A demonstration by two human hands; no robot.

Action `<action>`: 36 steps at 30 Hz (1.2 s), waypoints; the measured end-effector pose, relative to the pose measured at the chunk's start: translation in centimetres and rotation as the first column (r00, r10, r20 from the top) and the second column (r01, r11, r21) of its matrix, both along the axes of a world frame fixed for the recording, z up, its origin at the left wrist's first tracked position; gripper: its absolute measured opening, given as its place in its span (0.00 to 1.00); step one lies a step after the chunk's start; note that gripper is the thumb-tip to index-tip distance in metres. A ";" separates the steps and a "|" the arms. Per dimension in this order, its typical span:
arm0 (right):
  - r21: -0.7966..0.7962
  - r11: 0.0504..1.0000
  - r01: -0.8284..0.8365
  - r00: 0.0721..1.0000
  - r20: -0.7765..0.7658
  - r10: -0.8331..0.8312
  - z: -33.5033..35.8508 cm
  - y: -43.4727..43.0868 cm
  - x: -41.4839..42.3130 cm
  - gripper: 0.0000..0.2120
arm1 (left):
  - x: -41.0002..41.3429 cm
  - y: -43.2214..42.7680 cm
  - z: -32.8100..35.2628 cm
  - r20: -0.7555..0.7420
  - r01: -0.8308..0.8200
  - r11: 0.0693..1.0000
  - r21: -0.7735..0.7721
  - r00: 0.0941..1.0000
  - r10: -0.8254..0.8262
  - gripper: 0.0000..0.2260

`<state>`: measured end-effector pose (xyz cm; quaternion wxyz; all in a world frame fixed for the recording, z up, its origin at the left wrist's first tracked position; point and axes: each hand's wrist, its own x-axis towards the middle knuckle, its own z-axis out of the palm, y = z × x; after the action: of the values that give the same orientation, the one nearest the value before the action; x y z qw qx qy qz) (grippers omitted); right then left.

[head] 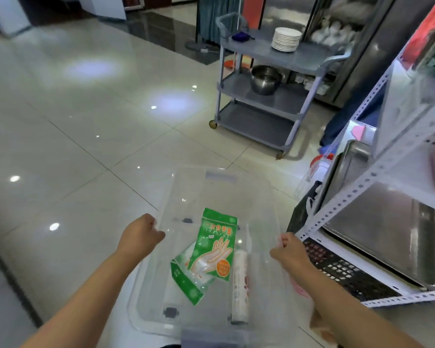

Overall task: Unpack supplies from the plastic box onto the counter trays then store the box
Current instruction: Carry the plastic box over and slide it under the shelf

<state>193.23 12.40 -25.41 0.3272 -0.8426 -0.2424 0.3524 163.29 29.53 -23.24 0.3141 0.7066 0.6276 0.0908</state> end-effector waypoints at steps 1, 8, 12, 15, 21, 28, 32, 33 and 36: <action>-0.004 1.000 -0.031 0.999 0.014 0.031 0.1 2.1 1.3 0.12 | 0.9 1.6 0.2 0.001 -0.013 1.000 0.004 1.000 0.013 0.15; -0.014 0.992 -0.127 0.991 0.032 0.128 -0.3 16.3 7.7 0.11 | 5.7 13.0 -0.2 -0.008 -0.094 0.995 -0.017 0.996 0.094 0.18; -0.027 0.993 -0.113 0.992 0.047 0.114 -1.5 25.0 10.7 0.14 | 8.6 22.1 -1.4 -0.017 -0.071 0.997 -0.004 0.997 0.071 0.18; -0.047 0.998 -0.049 0.997 0.061 0.052 -1.9 31.1 12.6 0.15 | 11.4 29.5 -1.6 -0.015 -0.034 0.999 -0.018 0.999 0.034 0.18; -0.054 0.994 0.095 0.990 0.110 -0.088 -1.4 40.6 16.1 0.15 | 18.1 42.7 -0.5 -0.011 0.094 0.995 -0.035 0.995 -0.095 0.17; -0.049 0.964 0.262 0.963 0.070 -0.259 -2.0 47.5 23.6 0.15 | 30.0 54.3 -1.3 -0.007 0.251 0.968 -0.004 0.968 -0.251 0.16; -0.062 0.947 0.314 0.949 0.055 -0.311 -2.9 50.8 30.1 0.15 | 38.4 59.2 -2.4 -0.026 0.333 0.943 0.021 0.943 -0.332 0.16; -0.064 0.943 0.327 0.945 0.049 -0.324 -3.0 51.6 31.8 0.15 | 40.5 60.2 -2.6 -0.023 0.341 0.940 0.015 0.940 -0.340 0.17; -0.080 0.923 0.375 0.927 0.024 -0.375 -3.4 53.8 36.9 0.14 | 46.3 63.1 -2.9 -0.043 0.355 0.935 -0.020 0.934 -0.356 0.19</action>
<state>230.15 66.21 -28.84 0.3522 -0.8878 -0.0634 0.2894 209.58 92.66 -26.16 0.3150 0.8084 0.4970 0.0127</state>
